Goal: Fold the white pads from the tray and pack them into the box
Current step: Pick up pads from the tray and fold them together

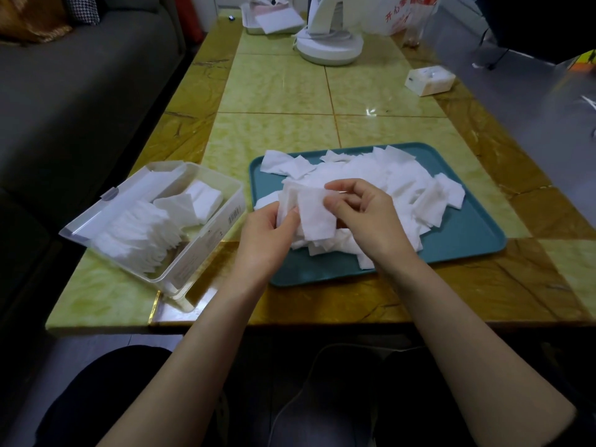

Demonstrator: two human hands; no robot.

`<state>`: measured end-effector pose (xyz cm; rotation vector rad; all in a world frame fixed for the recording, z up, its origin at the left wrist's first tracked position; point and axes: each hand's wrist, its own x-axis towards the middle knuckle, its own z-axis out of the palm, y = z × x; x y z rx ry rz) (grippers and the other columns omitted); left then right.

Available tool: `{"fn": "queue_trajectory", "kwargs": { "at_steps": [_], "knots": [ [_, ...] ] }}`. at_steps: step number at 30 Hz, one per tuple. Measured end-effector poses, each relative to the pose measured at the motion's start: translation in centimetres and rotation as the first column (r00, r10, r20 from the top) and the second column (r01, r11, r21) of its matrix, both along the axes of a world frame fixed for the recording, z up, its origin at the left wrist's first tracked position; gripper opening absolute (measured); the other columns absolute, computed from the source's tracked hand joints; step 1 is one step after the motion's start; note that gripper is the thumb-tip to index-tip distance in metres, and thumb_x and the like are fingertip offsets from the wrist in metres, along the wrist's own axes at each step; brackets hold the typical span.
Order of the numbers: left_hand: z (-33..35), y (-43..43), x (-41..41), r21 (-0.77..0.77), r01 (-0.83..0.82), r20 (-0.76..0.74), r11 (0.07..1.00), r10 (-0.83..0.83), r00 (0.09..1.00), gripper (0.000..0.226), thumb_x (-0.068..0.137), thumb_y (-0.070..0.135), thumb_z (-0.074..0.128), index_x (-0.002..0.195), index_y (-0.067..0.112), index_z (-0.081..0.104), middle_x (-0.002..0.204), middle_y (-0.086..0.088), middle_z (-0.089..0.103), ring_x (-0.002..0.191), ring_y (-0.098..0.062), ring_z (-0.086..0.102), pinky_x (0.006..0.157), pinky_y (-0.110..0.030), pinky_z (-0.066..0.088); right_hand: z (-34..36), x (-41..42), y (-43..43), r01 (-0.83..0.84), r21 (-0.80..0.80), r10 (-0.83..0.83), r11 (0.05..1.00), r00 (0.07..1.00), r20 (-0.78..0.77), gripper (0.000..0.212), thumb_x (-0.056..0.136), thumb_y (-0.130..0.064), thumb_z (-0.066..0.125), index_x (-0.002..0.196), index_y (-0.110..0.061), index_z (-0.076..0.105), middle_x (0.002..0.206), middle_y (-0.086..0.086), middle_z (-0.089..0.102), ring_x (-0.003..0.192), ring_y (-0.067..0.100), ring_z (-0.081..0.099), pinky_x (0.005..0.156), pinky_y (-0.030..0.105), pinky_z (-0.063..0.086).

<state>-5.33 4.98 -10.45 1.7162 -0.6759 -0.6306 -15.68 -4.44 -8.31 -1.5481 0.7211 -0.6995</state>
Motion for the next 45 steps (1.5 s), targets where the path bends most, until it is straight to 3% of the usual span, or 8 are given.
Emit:
{"fn": "queue_trajectory", "kwargs": {
  "at_steps": [7, 12, 18, 23, 31, 35, 39, 45],
  "knots": [
    [0.2, 0.1, -0.2, -0.008, 0.028, -0.026, 1.000, -0.028, 0.999, 0.028, 0.094, 0.021, 0.052, 0.096, -0.001, 0.068, 0.099, -0.024, 0.068, 0.086, -0.029, 0.063, 0.079, -0.045, 0.051, 0.0, -0.1, -0.1, 0.018, -0.026, -0.019, 0.999, 0.999, -0.040, 0.018, 0.086, -0.006, 0.063, 0.101, -0.014, 0.057, 0.081, 0.003, 0.063, 0.071, 0.009, 0.062, 0.060, 0.015, 0.052],
    [1.0, 0.2, -0.8, -0.039, 0.062, -0.055, 0.997, -0.064, 0.996, 0.024, 0.099, 0.018, 0.047, 0.085, 0.020, 0.066, 0.101, -0.018, 0.070, 0.087, -0.019, 0.061, 0.082, -0.038, 0.048, -0.4, -0.1, -0.2, 0.042, -0.071, -0.048, 0.997, 0.995, -0.088, 0.022, 0.085, -0.008, 0.065, 0.104, -0.014, 0.055, 0.082, 0.002, 0.061, 0.068, 0.010, 0.061, 0.058, 0.017, 0.053],
    [1.3, 0.1, -0.7, -0.018, 0.113, -0.113, 0.993, -0.114, 0.987, 0.042, 0.086, 0.055, 0.051, 0.088, 0.016, 0.067, 0.092, -0.004, 0.064, 0.091, -0.021, 0.060, 0.090, -0.046, 0.047, -0.9, -0.1, -0.1, 0.054, -0.180, -0.079, 0.982, 0.988, -0.133, 0.020, 0.086, -0.015, 0.065, 0.102, -0.020, 0.055, 0.084, -0.005, 0.061, 0.076, 0.010, 0.061, 0.069, 0.024, 0.055],
    [0.8, 0.1, -0.6, 0.020, 0.059, 0.020, 0.998, -0.060, 0.998, 0.003, 0.089, 0.025, 0.064, 0.089, 0.023, 0.066, 0.091, -0.005, 0.072, 0.091, -0.023, 0.067, 0.081, -0.039, 0.054, -1.0, 0.0, -0.1, 0.047, -0.225, -0.078, 0.973, 0.988, -0.133, 0.014, 0.089, -0.014, 0.061, 0.098, -0.023, 0.054, 0.088, -0.009, 0.060, 0.083, 0.006, 0.060, 0.065, 0.015, 0.051],
    [0.6, 0.1, 0.0, -0.035, 0.007, -0.029, 0.999, -0.008, 1.000, 0.015, 0.092, 0.022, 0.060, 0.079, 0.028, 0.065, 0.084, 0.002, 0.070, 0.080, -0.011, 0.064, 0.072, -0.023, 0.051, -1.4, 0.2, -0.6, 0.124, -0.283, -0.175, 0.951, 0.971, -0.162, 0.023, 0.096, -0.021, 0.049, 0.118, -0.017, 0.053, 0.109, -0.008, 0.056, 0.095, 0.001, 0.052, 0.075, 0.002, 0.040],
    [0.6, 0.2, 0.3, -0.075, 0.004, -0.089, 0.997, -0.011, 0.996, 0.013, 0.093, 0.021, 0.058, 0.084, 0.026, 0.066, 0.084, 0.005, 0.070, 0.072, -0.001, 0.063, 0.065, -0.013, 0.049, -1.8, 0.4, -0.7, -0.016, -0.064, -0.005, 0.998, 0.948, -0.318, 0.034, 0.099, -0.031, 0.039, 0.128, -0.017, 0.047, 0.124, 0.003, 0.056, 0.111, 0.018, 0.054, 0.096, 0.035, 0.047],
    [0.7, 0.2, 0.3, -0.109, 0.004, -0.146, 0.994, -0.020, 0.989, 0.012, 0.094, 0.021, 0.057, 0.088, 0.025, 0.067, 0.086, 0.005, 0.071, 0.075, -0.002, 0.066, 0.067, -0.013, 0.051, -1.4, 0.3, -0.3, -0.123, 0.061, 0.135, 0.991, 0.953, -0.272, 0.028, 0.099, -0.024, 0.044, 0.119, -0.010, 0.058, 0.107, 0.005, 0.065, 0.089, 0.014, 0.064, 0.074, 0.025, 0.056],
    [0.5, 0.5, 0.7, -0.117, -0.020, -0.142, 0.993, 0.003, 0.990, 0.015, 0.096, 0.021, 0.054, 0.089, 0.026, 0.067, 0.091, 0.004, 0.072, 0.086, -0.006, 0.067, 0.073, -0.017, 0.052, -1.1, -0.1, -0.7, -0.030, -0.071, 0.017, 0.997, 0.983, -0.185, 0.011, 0.090, -0.015, 0.060, 0.079, -0.019, 0.060, 0.072, -0.002, 0.062, 0.061, 0.006, 0.059, 0.057, 0.015, 0.050]
  ]
}}
